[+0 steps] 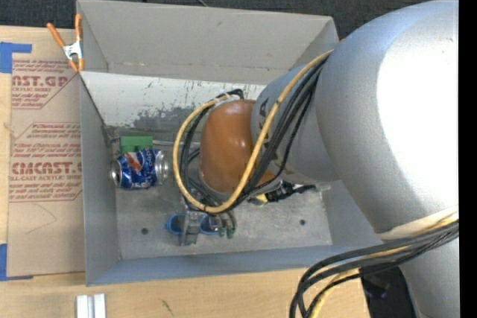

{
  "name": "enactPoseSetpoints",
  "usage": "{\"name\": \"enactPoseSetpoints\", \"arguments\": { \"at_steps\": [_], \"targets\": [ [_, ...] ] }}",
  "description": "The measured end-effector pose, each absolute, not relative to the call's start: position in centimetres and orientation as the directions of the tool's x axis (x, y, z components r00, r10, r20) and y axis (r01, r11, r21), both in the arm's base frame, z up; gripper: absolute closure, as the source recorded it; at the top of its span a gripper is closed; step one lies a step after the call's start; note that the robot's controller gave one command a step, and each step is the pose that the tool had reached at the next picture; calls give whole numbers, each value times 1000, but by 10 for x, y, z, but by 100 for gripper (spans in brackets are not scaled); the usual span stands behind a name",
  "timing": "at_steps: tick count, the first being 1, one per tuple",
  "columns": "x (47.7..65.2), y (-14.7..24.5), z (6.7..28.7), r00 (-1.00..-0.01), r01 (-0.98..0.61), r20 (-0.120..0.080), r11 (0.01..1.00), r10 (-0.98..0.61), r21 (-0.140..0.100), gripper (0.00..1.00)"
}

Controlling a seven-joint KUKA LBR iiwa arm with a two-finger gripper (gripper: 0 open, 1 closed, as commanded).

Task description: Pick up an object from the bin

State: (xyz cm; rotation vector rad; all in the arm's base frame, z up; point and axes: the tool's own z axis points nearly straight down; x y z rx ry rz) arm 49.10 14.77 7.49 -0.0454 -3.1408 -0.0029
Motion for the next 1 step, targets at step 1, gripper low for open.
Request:
{"name": "enactPoseSetpoints", "arguments": {
  "at_steps": [1],
  "targets": [
    [491, 149, 102, -1000, 28, -2, 1000, 28, 3, 100]
  ]
}}
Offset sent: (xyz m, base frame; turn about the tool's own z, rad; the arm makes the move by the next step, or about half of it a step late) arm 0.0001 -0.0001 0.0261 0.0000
